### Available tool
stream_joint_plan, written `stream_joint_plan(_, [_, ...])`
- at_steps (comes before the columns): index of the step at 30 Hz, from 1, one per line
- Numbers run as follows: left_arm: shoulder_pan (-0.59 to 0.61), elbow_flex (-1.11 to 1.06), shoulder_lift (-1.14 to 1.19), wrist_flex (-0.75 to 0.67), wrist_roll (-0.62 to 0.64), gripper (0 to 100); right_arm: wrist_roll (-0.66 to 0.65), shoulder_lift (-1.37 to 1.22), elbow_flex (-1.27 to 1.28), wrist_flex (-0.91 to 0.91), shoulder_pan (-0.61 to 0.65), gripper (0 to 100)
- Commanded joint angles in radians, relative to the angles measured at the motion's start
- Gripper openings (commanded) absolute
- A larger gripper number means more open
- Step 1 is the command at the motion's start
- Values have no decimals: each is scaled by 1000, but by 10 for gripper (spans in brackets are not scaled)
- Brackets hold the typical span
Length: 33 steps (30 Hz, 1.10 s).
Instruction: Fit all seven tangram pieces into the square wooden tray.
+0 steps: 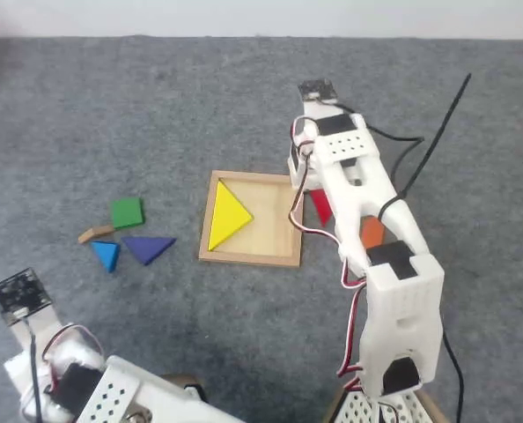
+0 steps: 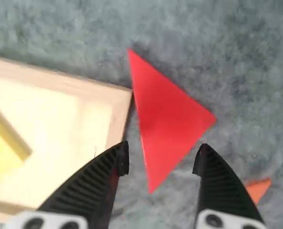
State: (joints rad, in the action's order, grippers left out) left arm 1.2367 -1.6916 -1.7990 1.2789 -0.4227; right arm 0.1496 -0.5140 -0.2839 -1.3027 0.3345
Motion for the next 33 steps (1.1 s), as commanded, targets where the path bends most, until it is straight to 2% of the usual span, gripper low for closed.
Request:
stream_joint_plan(1, [8,8,-15,6,-9,100,72,67,-130,-68,28,217])
stream_joint_plan(3, [8,8,-15,6,-9,100,63,65,-147,-74,41,218])
stream_joint_plan(7, [8,8,-15,6,-9,100,-40,59,-141,-58,44,234])
stream_joint_plan(12, [8,8,-15,6,-9,100,-163,-21,-129,-65,71,388])
stream_joint_plan(14, [8,8,-15,6,-9,100,-187,-62,-133,-70,70,413])
stream_joint_plan(24, [8,8,-15,6,-9,100,-172,-140,-167,4,-25,411])
stream_joint_plan(27, [8,8,-15,6,-9,100,-176,-156,-176,1,-44,381])
stream_joint_plan(33, [8,8,-15,6,-9,100,-178,-217,-176,16,-36,364])
